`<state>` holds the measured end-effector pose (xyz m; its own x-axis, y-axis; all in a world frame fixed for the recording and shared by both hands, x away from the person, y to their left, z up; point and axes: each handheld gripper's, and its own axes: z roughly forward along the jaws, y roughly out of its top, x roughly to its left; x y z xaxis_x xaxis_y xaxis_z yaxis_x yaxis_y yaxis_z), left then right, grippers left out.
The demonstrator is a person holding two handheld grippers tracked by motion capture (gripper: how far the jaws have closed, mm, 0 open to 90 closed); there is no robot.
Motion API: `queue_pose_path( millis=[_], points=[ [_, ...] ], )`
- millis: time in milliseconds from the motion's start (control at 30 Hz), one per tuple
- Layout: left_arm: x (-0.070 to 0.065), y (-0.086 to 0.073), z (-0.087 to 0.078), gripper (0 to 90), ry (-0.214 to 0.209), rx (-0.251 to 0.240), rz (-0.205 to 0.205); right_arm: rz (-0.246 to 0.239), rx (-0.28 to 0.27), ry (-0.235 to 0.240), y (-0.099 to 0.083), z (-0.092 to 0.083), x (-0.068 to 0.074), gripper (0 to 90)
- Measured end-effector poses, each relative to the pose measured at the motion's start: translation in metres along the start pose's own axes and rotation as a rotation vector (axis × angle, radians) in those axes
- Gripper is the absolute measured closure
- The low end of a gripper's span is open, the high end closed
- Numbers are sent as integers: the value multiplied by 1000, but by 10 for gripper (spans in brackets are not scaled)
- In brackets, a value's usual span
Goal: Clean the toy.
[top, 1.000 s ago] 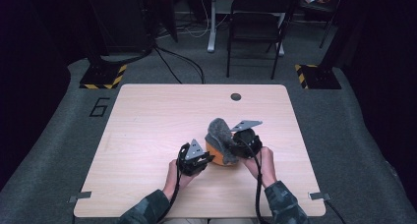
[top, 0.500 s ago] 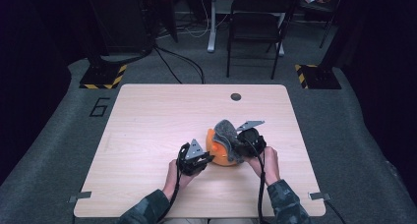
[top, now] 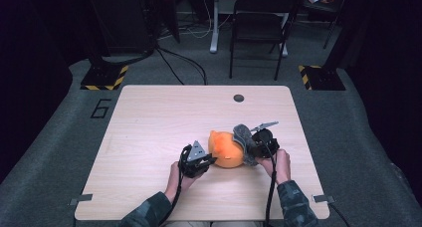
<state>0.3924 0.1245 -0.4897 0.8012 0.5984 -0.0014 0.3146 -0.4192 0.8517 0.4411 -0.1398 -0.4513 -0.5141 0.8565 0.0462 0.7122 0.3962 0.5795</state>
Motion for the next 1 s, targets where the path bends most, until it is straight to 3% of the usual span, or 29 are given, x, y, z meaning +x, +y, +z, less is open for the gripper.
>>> queue_pose_path(
  millis=[167, 367, 467, 567, 733, 867, 900, 1000],
  points=[
    [-1, 0, 0, 797, 3, -5, 1, 42, 39, -15, -6, 13, -7, 739],
    [-1, 0, 0, 797, 5, -2, 0, 38, 81, -43, -11, 25, -10, 739],
    [0, 0, 0, 797, 3, -1, -2, 29, 135, -58, -15, 35, -11, 738],
    [1, -1, 0, 796, 4, -2, -1, 32, 139, -83, -12, 31, -12, 739],
    [2, -1, -1, 794, 5, -3, -1, 35, 20, -95, -2, -5, -11, 739],
    [2, -1, 0, 793, 6, -5, -3, 28, -101, -15, 10, -35, -2, 739],
    [2, -1, 0, 793, 6, -5, -2, 27, -118, 12, 12, -38, 2, 739],
    [2, -1, 0, 790, 7, -6, -5, -12, -98, 57, 16, -35, 16, 739]
  ],
)
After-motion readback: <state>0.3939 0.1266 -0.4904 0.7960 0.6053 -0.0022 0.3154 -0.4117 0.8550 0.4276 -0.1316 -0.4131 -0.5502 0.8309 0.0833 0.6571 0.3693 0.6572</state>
